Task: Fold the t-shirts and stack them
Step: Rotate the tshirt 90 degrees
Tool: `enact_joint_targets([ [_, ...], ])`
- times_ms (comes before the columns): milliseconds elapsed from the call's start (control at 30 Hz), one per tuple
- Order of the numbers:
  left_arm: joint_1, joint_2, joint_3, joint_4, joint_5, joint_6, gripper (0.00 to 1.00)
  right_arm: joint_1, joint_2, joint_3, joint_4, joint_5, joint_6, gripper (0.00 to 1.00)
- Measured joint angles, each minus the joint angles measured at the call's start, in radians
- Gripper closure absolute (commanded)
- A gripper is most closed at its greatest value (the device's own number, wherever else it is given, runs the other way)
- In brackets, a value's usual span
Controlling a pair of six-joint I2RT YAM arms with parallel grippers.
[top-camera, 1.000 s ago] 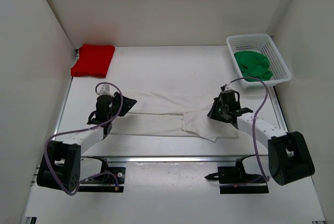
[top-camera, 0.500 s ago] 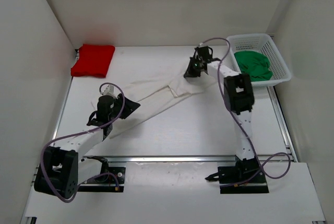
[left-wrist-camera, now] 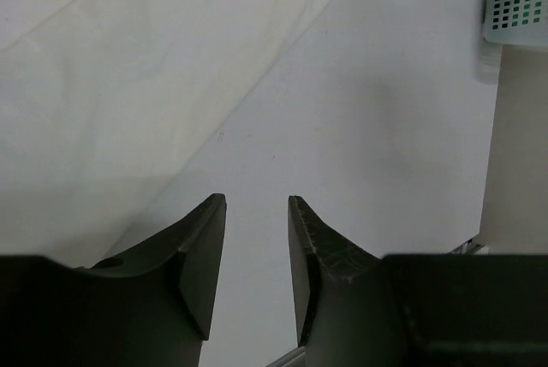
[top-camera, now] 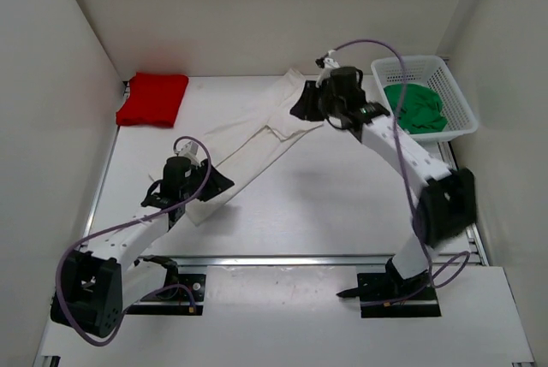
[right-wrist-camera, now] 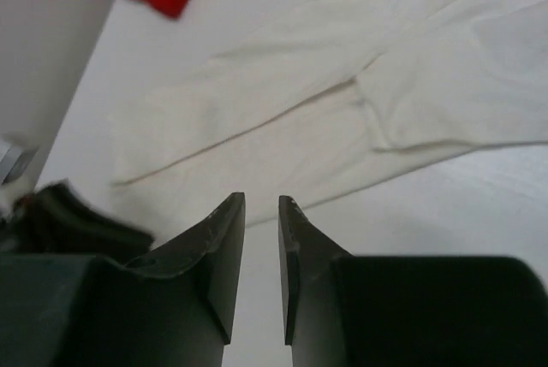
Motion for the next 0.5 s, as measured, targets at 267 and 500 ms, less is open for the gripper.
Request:
enact_joint_targets([
  [267, 0.114, -0.081, 0.062, -0.104, 0.037, 0.076, 0.53, 0.232, -0.170, -0.483, 0.378, -0.002, 0.142, 0.68],
  [500, 0.122, -0.130, 0.079, -0.133, 0.060, 0.093, 0.53, 0.320, 0.119, -0.452, 0.374, 0.055, 0.228, 0.57],
])
